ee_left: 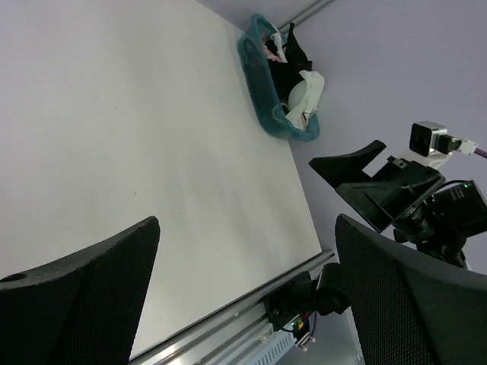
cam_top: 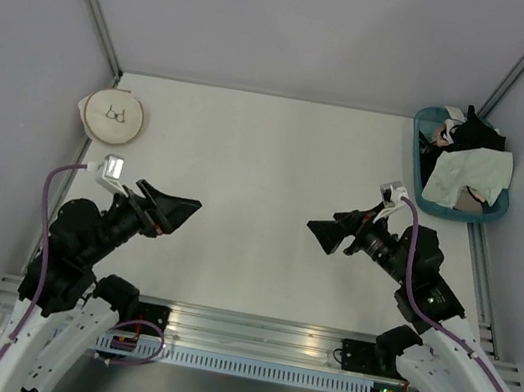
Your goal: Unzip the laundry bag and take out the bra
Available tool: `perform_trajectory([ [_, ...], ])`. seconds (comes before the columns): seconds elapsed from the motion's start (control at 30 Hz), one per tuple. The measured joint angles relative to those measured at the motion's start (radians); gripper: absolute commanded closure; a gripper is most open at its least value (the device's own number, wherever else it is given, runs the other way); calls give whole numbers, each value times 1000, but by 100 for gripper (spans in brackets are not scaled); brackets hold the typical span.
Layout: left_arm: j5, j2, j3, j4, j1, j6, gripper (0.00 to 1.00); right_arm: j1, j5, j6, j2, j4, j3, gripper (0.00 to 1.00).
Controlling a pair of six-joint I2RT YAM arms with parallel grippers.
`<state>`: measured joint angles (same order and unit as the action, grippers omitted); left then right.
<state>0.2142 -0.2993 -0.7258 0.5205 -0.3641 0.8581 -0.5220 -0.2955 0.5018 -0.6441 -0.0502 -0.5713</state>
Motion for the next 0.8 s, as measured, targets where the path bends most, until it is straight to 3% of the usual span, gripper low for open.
perform_trajectory([
  [0.3,-124,-215,35,-95,0,-33,1,0,-52,27,69,-44,0,2],
  [0.5,-380,-661,-54,-126,25,-71,1,0,-73,35,126,-74,3,2],
  [0.67,-530,-1067,-261,-129,177,-89,1,0,-75,36,171,-115,4,2],
  [0.8,-670,-1234,-376,-128,280,-90,0,0,-75,28,178,-166,5,2],
])
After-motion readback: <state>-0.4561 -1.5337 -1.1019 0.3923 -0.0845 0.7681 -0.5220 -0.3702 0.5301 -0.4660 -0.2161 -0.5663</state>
